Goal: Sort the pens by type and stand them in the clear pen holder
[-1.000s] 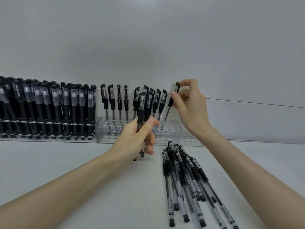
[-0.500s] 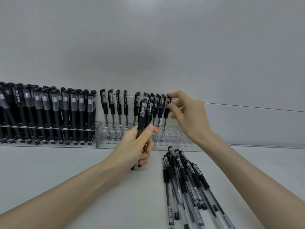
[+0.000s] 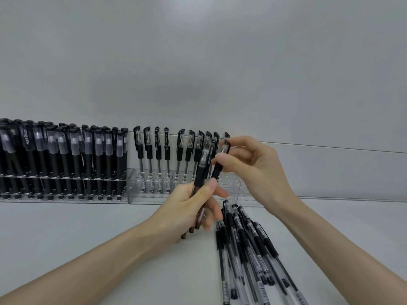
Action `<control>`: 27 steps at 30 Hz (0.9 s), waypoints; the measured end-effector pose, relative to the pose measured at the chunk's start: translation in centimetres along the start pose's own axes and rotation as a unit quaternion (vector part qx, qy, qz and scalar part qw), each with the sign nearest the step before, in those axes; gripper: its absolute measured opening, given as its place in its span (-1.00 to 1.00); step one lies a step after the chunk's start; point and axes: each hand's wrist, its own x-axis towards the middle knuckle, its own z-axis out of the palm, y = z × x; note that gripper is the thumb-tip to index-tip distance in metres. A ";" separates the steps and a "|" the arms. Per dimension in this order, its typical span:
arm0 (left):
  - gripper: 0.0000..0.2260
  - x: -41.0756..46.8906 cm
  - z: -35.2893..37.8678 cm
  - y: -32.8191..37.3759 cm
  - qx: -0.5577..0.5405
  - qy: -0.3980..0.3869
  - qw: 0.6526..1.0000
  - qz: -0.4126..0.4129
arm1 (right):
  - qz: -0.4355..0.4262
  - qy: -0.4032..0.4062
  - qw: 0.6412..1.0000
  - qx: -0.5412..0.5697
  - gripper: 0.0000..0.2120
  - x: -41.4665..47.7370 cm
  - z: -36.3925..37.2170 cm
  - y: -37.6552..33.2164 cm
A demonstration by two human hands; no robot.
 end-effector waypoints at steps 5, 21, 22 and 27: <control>-0.67 0.4 -0.8 -0.6 0.020 0.121 0.992 0.005 | -0.056 0.153 0.987 0.006 -0.78 1.9 -2.1 -0.6; -0.68 0.4 -0.8 0.2 -0.015 0.158 0.987 -0.008 | -0.120 0.156 0.958 -0.209 -0.76 4.0 -2.2 3.6; -0.67 0.4 -0.8 0.2 -0.015 0.160 0.987 -0.010 | -0.121 0.147 0.956 -0.222 -0.78 4.0 -2.1 3.8; -0.80 0.5 -0.9 0.1 -0.017 0.157 0.987 -0.005 | -0.118 0.115 0.944 -0.287 -0.82 3.6 -1.9 4.6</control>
